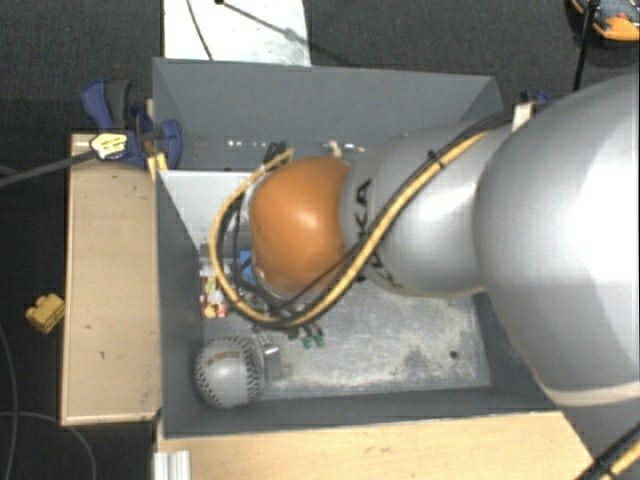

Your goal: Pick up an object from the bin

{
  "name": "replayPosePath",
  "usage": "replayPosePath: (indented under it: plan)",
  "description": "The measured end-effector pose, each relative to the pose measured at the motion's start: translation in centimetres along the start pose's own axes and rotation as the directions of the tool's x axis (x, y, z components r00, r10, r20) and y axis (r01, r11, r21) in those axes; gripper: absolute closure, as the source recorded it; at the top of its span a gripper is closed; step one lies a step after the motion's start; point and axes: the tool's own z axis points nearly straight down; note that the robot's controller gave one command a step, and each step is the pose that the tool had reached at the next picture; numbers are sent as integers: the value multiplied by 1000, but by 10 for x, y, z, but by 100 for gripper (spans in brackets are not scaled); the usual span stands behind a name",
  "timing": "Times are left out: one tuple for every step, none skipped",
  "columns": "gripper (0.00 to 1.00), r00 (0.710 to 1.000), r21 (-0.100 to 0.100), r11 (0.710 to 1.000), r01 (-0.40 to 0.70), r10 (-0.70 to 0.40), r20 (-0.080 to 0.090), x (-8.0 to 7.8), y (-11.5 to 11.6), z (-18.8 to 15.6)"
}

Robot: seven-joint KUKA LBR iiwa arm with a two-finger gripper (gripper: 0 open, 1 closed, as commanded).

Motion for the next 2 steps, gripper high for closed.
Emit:
replayPosePath:
  plan:
    - [0, 997, 2, 997, 79, -79, -3, 8, 18, 5]
    - [0, 971, 1, 971, 240, -240, -5, 16, 29, 0]
